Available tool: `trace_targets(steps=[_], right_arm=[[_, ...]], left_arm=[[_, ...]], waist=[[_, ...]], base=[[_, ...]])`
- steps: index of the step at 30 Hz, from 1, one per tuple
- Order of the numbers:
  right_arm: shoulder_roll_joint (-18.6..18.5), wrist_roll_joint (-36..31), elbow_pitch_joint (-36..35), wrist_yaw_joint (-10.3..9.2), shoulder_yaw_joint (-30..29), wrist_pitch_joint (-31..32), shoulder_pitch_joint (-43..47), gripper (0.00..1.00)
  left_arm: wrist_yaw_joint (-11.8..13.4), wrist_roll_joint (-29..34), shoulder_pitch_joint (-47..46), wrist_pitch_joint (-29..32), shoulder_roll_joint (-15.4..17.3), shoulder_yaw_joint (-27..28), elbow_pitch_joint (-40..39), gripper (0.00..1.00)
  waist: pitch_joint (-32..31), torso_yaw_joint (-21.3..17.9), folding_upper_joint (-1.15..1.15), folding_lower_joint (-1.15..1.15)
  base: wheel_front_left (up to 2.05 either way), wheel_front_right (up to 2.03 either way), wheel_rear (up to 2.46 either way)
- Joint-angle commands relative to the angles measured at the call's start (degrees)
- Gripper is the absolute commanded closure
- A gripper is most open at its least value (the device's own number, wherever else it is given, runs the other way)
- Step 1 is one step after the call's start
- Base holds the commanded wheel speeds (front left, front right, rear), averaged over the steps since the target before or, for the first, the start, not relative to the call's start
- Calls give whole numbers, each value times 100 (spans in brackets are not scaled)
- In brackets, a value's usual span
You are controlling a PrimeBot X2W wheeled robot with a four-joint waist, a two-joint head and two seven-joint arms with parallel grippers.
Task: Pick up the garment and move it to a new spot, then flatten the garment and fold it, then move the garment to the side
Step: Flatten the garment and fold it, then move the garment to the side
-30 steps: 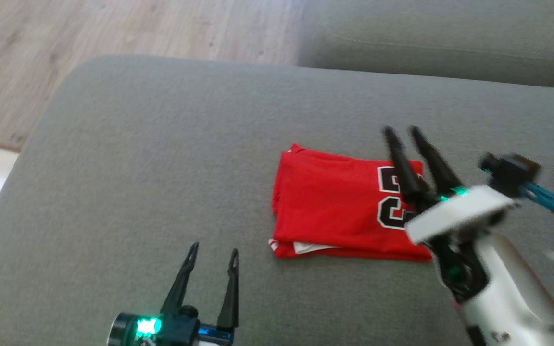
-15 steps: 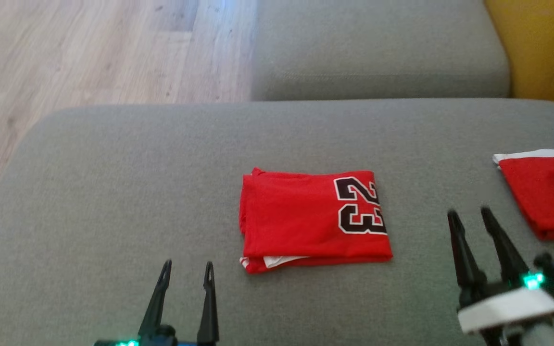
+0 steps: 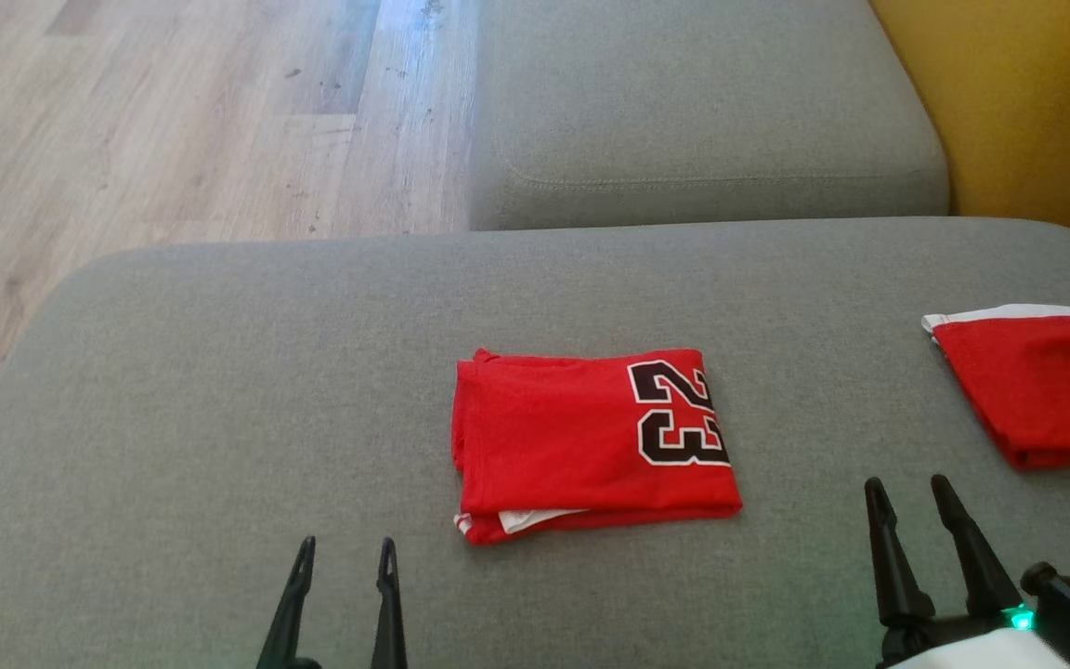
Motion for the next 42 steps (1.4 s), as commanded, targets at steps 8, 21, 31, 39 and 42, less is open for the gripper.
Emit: trace_targets(steps=[8,21,31,39,42], right_arm=[[-53,2,-225,40,148,-68,-84,0],[-34,-27,-190,40,195,-69,-136,0],[-98,108,31,40,337,-69,-299,0],[-422,1123,949,40,994,461,-1321,0],[-581,1670,1264,40,1248,826,-1825,0]], left_arm=[[-38,83,-86,-55,-42,344,-212,0],[-124,159,-72,-55,-69,372,-177,0],[-172,189,-118,-55,-104,327,-179,0],[-242,254,-334,-55,-135,193,-134,0],[-263,268,-467,-55,-146,149,-120,0]], waist=[[-45,-8,0,1],[-1,68,0,1],[234,199,0,1],[727,317,0,1],[917,372,0,1]], base=[[0,0,0],[0,0,0],[0,0,0],[0,0,0],[0,0,0]])
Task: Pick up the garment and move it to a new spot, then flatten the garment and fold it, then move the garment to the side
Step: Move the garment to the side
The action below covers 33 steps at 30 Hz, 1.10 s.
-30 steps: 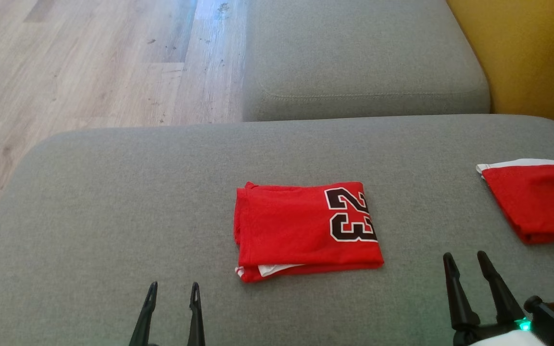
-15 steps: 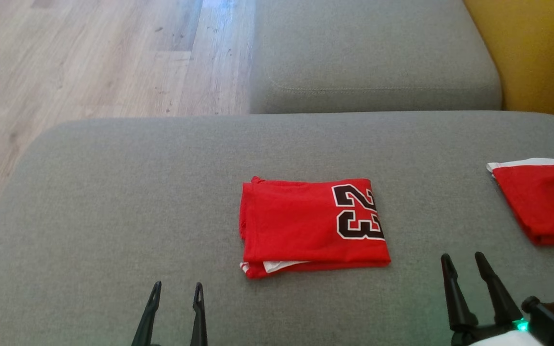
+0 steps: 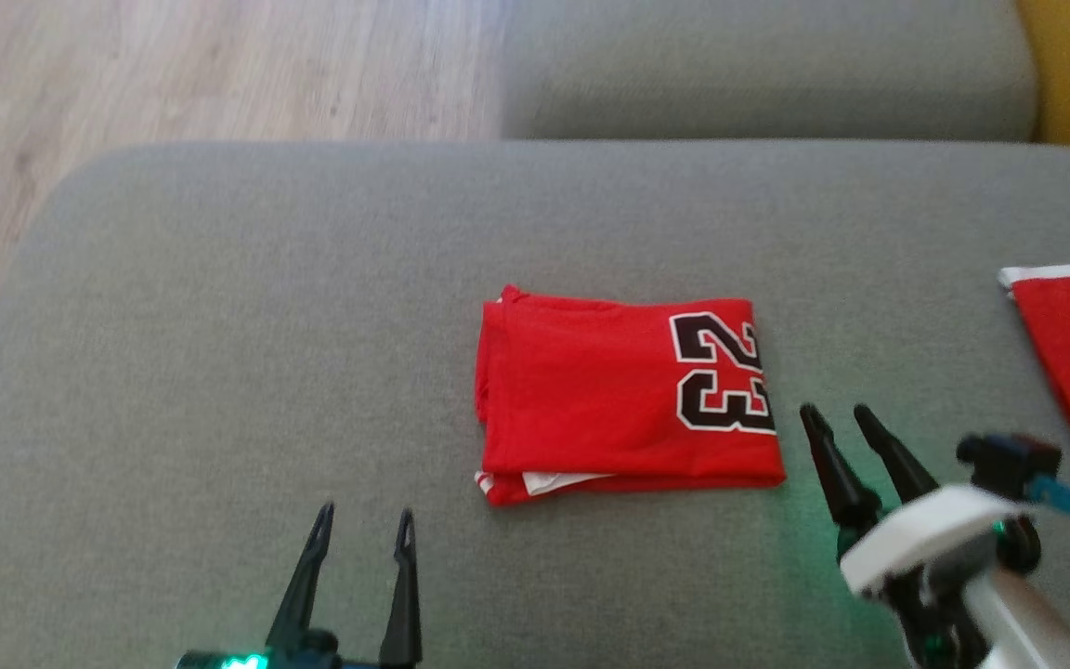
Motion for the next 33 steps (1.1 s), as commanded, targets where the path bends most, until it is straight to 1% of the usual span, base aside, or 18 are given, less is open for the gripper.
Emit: trace_targets(steps=[1,10,13,17,18,19,20,21,26,29,31,32,33], right_arm=[[-174,251,-46,40,207,140,-357,0],[-593,1870,660,40,754,1270,-1579,0],[-678,2221,896,40,927,1513,-1798,0],[-687,2637,1088,40,1232,1851,-1891,0],[-683,2858,1060,40,1345,1928,-1885,33],[-695,2948,1022,40,1392,1932,-1882,56],[-725,3007,980,40,1435,1894,-1880,86],[-766,3055,952,40,1464,1840,-1880,100],[-1098,3152,864,40,1554,1599,-1985,100],[-1432,3139,734,40,1602,1590,-2157,100],[-1741,3057,627,40,1616,1588,-2319,100],[-1741,3057,627,40,1616,1588,-2319,100],[-1916,3020,570,40,1612,1599,-2398,100]], left_arm=[[-2,58,-324,-56,-101,104,-168,0],[-31,123,-832,-56,-129,-81,-157,0],[-26,117,-923,-56,-135,-141,-117,0],[-26,102,-1008,-56,-141,-225,-57,0],[-12,95,-1030,-56,-144,-250,-36,0],[-1,92,-1035,-56,-144,-256,-30,0],[11,88,-1036,-56,-145,-259,-25,0],[23,85,-1033,-56,-146,-260,-23,0],[61,68,-1000,-56,-148,-242,-41,0],[65,69,-1006,-56,-149,-240,-71,0],[66,75,-1053,-56,-149,-246,-101,0],[66,75,-1053,-56,-149,-246,-101,0],[67,79,-1088,-56,-150,-253,-112,0]], waist=[[178,72,0,-1],[751,256,0,-1],[858,316,0,-1],[916,406,0,-1],[915,434,0,-1],[909,443,0,-1],[899,446,0,-1],[886,443,0,-1],[859,279,0,-1],[944,64,0,-1],[1059,-98,0,-1],[1059,-98,0,-1],[1119,-175,0,-1]], base=[[0,0,0],[0,0,0],[0,0,0],[0,0,0],[0,0,0],[0,0,0],[0,0,0],[0,0,0],[0,0,0],[0,0,0],[0,0,0],[0,0,0],[0,0,0]])
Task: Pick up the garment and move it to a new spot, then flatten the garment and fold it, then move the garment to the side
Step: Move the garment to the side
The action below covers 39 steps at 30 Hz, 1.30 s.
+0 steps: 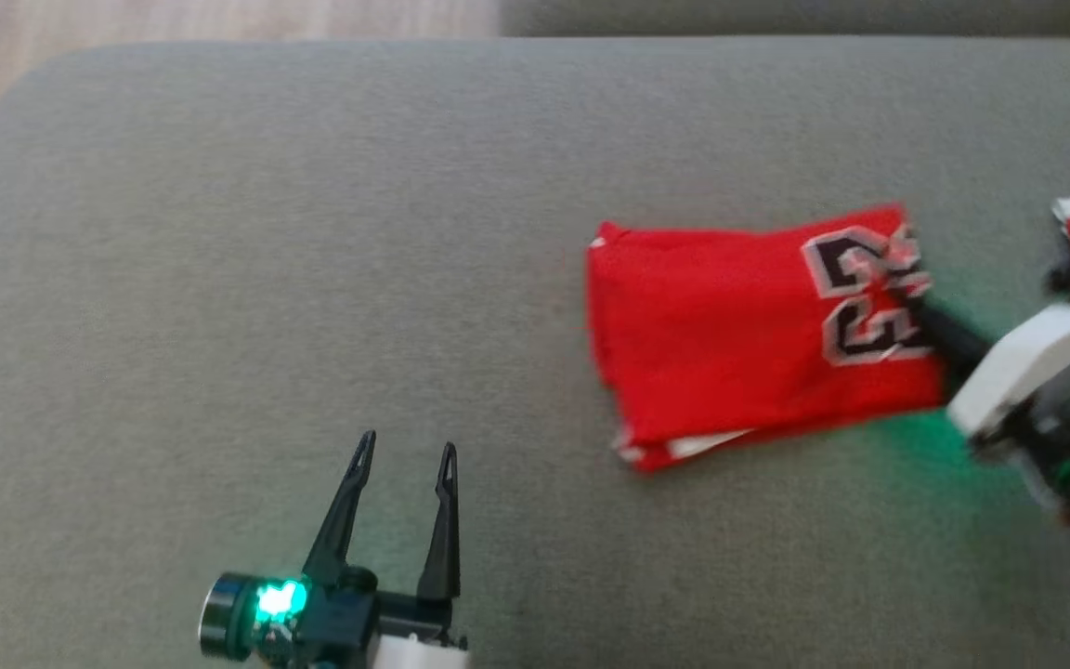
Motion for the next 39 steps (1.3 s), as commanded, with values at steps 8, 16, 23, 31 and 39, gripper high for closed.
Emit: trace_targets(steps=[8,16,23,31,39], right_arm=[[-1593,-200,-556,39,-361,155,-626,100],[-2725,-238,-761,39,-1003,394,-665,100],[-2787,-594,-591,39,-1608,265,-578,0],[-1562,-1430,-765,39,-1521,-114,-165,0],[-174,-2217,-852,39,-1021,-956,713,0]], left_arm=[[56,42,-566,-55,-44,183,-245,0],[21,111,-938,-55,-34,281,-202,0],[-45,118,-1083,-55,-36,251,-105,0],[17,-77,-904,-55,-39,347,21,0],[31,-214,-466,-55,-39,484,28,0]], waist=[[731,-701,0,0],[1102,-960,0,0],[1059,-1005,0,0],[300,-831,0,0],[-686,-457,0,0]], base=[[0,0,0],[0,0,0],[0,0,0],[0,0,0],[0,0,0]])
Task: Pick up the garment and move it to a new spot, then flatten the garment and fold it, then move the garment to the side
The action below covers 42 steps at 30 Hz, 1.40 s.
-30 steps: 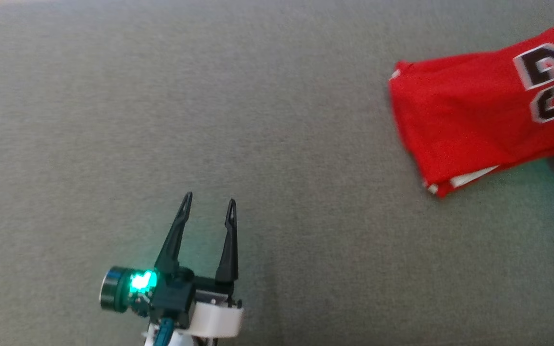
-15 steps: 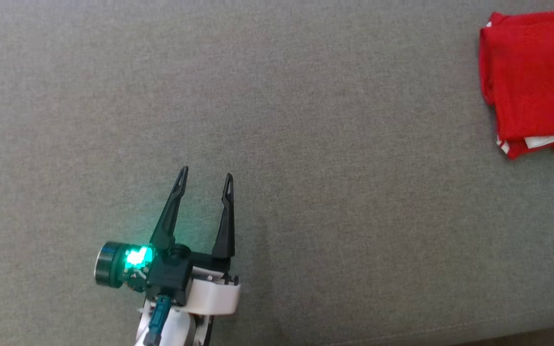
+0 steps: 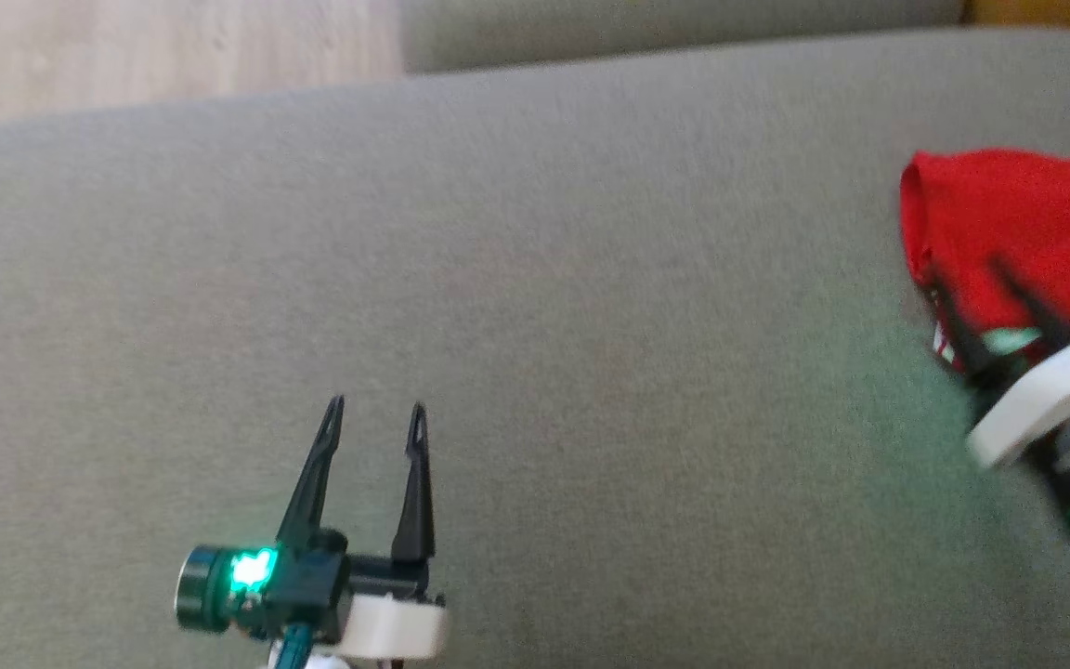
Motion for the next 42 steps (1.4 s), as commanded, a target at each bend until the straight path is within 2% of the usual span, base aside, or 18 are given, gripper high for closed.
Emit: trace_targets(steps=[1,6,10,16,21,27,37,38,42], right_arm=[[151,-202,-151,39,164,-250,281,0],[694,-730,-49,39,281,-822,735,0],[1127,-1575,38,39,117,-1394,1059,0],[1834,-2985,-236,39,-762,-1730,1713,0],[2422,-3561,-1044,39,-1511,-1742,2542,0],[2628,-3586,-1444,39,-1718,-1743,3152,0],[2693,-3603,-1589,39,-1715,-1744,3276,0],[2736,-3573,-1365,0,-1834,-1676,3432,100],[2747,-3440,-1215,-4,-1821,-1653,3428,100]], left_arm=[[22,-35,75,-54,-21,249,-153,0],[10,-101,402,-54,9,340,-203,0],[-8,-148,632,-54,29,438,-324,0],[37,-155,993,-54,31,576,-497,0],[78,-150,1294,-54,20,643,-640,0],[43,-81,1455,-54,13,662,-689,0],[-38,-30,1497,-54,4,744,-627,0],[-41,-97,1716,2,39,513,-453,100],[-48,-243,1735,35,31,484,-329,100]], waist=[[-588,290,0,1],[-996,385,0,1],[-1208,380,0,1],[-1471,280,0,1],[-1607,276,0,1],[-1652,315,0,1],[-1692,326,0,1],[-1692,327,0,2],[-1677,322,0,2]], base=[[0,0,0],[0,0,0],[0,0,0],[0,0,0],[0,0,0],[0,0,0],[0,0,0],[0,0,0],[0,0,0]])
